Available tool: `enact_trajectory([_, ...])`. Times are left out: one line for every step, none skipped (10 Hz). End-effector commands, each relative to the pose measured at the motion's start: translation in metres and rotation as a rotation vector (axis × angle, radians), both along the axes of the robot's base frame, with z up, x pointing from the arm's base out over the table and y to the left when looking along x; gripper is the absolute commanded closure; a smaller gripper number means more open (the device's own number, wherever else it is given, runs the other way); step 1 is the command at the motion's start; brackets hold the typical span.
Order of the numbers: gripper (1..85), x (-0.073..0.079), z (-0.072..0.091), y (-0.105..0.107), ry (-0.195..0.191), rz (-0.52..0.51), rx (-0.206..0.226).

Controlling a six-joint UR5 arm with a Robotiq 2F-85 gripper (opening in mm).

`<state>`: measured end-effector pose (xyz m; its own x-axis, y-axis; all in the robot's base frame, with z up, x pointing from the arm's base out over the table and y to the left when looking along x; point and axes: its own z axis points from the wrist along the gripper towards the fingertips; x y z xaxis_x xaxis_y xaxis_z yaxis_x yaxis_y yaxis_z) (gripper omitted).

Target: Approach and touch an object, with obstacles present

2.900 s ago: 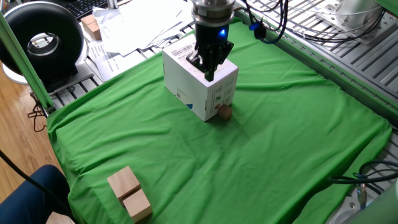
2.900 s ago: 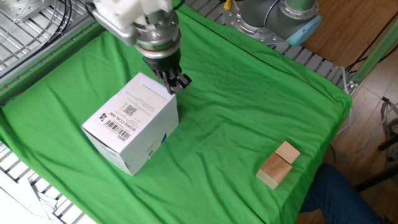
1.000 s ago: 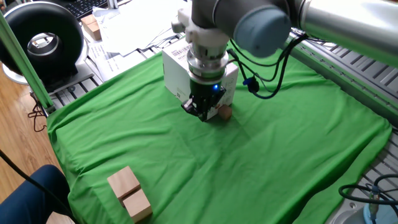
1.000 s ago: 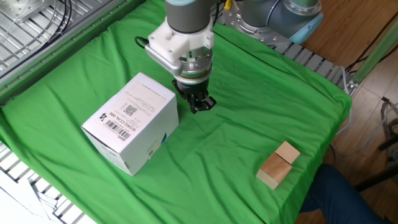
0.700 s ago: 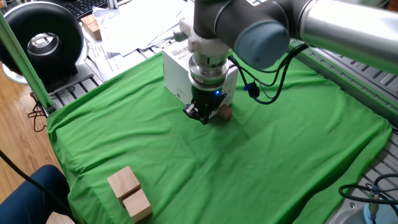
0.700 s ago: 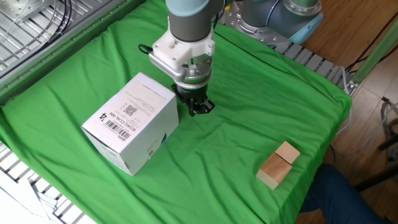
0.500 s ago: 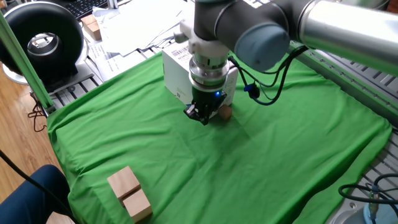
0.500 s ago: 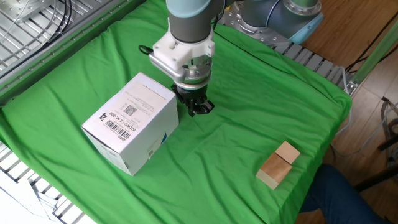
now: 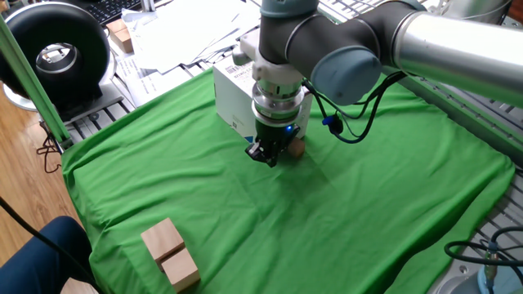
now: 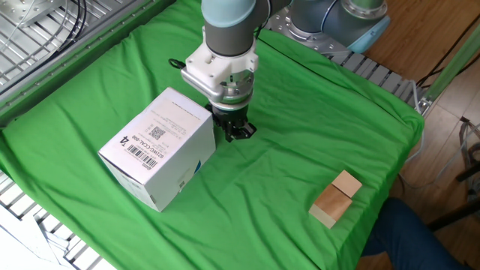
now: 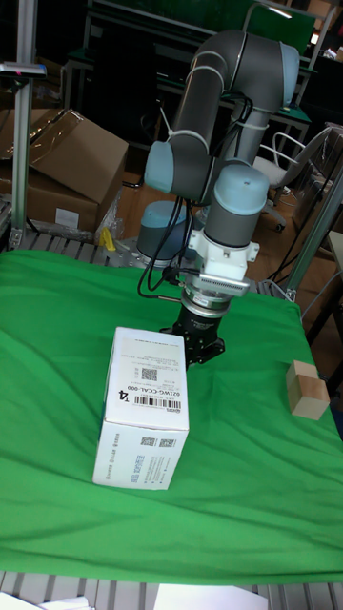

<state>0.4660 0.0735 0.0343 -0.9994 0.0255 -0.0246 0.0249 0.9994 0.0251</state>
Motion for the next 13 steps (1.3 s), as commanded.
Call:
enact_trajectory([83.3,-0.002,-0.0005,-0.0068,0.008,0.015,-0.021])
enact_trajectory([83.3,-0.0043,-0.0005,-0.0036,0.018,-0.009,-0.008])
enact_trajectory([83.3,-0.0047,-0.0006,-0.0044,0.019,-0.012,-0.011])
enact_trajectory([83.3,-0.0047,-0.0005,-0.0032,0.019,-0.014,-0.006])
enact_trajectory([83.3,-0.0055,-0.0005,-0.0012,0.023,-0.026,0.001])
enact_trajectory([83.3,-0.0079,-0.0005,-0.0036,0.032,-0.026,-0.008])
enact_trajectory([83.3,-0.0103,-0.0005,-0.0016,0.041,-0.024,0.0])
enact_trajectory([83.3,-0.0091,-0.0005,-0.0012,0.036,-0.015,0.001])
enact_trajectory([83.3,-0.0071,-0.0005,-0.0004,0.029,-0.012,0.004])
enact_trajectory([83.3,-0.0059,-0.0005,-0.002,0.024,-0.009,-0.002])
enact_trajectory([83.3,-0.0051,-0.0005,-0.0024,0.021,-0.006,-0.003])
enact_trajectory([83.3,-0.0048,-0.0005,-0.0032,0.019,-0.001,-0.007])
enact_trajectory([83.3,-0.004,-0.0005,-0.0032,0.016,0.002,-0.007])
